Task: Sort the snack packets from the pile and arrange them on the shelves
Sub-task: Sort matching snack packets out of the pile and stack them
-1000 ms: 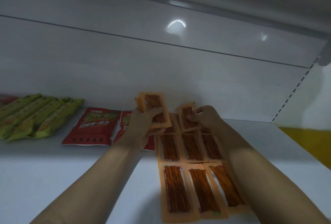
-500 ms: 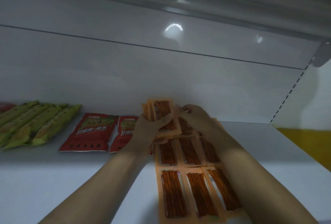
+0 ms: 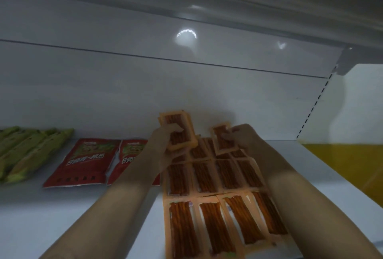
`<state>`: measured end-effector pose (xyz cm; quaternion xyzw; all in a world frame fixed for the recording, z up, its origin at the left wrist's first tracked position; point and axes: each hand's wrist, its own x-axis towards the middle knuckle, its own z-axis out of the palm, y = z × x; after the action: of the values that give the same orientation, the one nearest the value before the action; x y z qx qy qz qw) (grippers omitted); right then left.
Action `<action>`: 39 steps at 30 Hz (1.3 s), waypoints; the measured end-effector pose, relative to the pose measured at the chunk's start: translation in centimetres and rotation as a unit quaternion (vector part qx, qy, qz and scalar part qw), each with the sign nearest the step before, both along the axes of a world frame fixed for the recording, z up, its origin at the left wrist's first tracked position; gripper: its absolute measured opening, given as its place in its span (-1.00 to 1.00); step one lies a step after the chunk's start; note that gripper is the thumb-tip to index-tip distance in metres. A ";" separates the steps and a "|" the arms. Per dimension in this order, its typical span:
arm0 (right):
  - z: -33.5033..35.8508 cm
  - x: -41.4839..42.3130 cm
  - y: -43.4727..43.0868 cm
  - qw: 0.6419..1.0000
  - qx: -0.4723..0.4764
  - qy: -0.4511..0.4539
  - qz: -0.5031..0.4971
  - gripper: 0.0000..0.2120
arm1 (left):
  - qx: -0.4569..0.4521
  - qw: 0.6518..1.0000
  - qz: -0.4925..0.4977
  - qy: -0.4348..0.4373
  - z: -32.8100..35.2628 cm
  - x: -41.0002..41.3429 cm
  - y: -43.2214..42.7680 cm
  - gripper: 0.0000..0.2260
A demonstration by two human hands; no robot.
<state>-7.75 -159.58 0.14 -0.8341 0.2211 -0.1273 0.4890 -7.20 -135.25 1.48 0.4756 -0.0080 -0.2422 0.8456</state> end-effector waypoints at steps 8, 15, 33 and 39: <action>-1.9 0.8 -0.1 0.939 -0.306 0.157 -0.008 -0.66 | 0.083 0.993 0.000 -0.085 -1.2 -0.4 -1.2 -0.83; 3.1 -1.3 3.2 0.994 0.016 -0.029 0.100 -0.54 | 0.144 0.976 0.044 -0.155 -0.4 -1.1 -2.5 -0.76; -1.0 0.3 -6.0 0.997 -0.070 0.029 0.035 -0.71 | 0.151 0.976 0.100 -0.120 0.2 -2.2 -7.6 -0.95; -2.9 0.3 -6.4 0.960 -0.246 0.127 0.032 -0.45 | 0.162 0.974 0.098 -0.126 0.3 -3.5 -9.8 -0.94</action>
<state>-7.46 -165.95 -2.76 -0.9447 0.2160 -0.0554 0.2403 -10.71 -145.08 1.73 0.6314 -0.0288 -0.0941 0.7692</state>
